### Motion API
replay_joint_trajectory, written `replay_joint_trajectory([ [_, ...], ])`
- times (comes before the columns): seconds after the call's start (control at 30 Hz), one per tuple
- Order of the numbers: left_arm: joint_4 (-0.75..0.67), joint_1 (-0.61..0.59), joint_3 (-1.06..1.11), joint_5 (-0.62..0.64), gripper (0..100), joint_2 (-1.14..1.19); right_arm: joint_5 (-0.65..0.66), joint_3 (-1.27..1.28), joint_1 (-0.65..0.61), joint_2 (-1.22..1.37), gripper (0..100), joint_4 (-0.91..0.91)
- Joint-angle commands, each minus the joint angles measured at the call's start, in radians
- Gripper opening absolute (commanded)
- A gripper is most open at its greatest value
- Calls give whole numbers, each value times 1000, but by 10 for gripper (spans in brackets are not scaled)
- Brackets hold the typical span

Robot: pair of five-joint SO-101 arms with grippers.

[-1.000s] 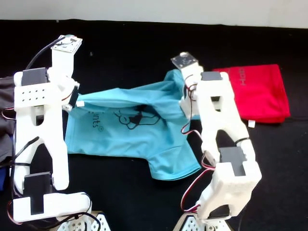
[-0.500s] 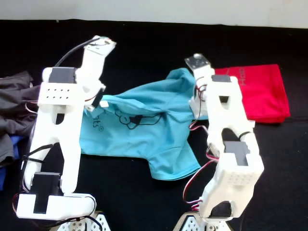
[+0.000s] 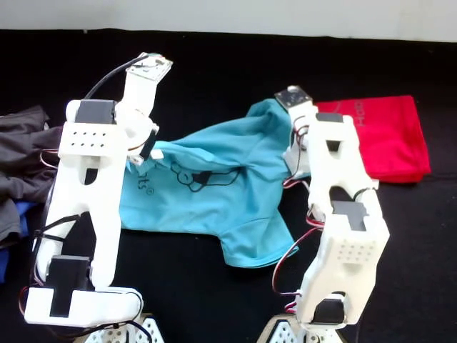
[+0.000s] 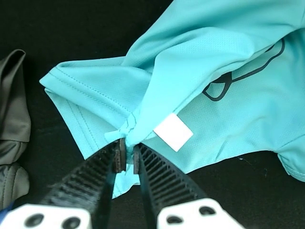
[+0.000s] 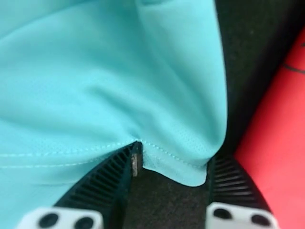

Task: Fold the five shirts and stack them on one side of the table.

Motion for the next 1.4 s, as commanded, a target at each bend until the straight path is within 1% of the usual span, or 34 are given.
replay_joint_trajectory([
  [0.0,-5,10,-4,9,8,-13,14,-33,15,-18,195,5],
  [0.07,-8,12,-2,9,8,-13,14,-31,12,-41,180,7],
  [0.1,-9,12,-2,9,8,-13,14,-31,12,-50,149,7],
  [0.2,-11,12,-5,9,8,-13,12,-31,16,-82,5,7],
  [0.27,-11,12,-7,9,8,-13,12,-27,19,-116,23,16],
  [0.43,-5,7,-10,9,8,-13,-40,-31,18,-243,5,70],
  [0.53,2,7,-12,11,8,-16,-43,-24,18,-343,5,81],
  [0.63,75,10,-56,11,8,-56,-52,-28,15,-460,5,128],
  [0.73,155,13,-134,11,8,-145,-123,-33,18,-570,5,140],
  [0.8,183,7,-180,9,8,-214,-158,-54,19,-641,5,133],
  [0.97,190,-18,-249,9,8,-363,-219,-228,35,-780,5,113],
  [1.17,193,-19,-332,11,8,-478,-224,-498,36,-811,5,127],
  [1.27,201,-22,-381,11,8,-532,-224,-661,70,-811,5,189],
  [1.37,241,-44,-418,11,8,-591,-221,-828,101,-811,5,277],
])
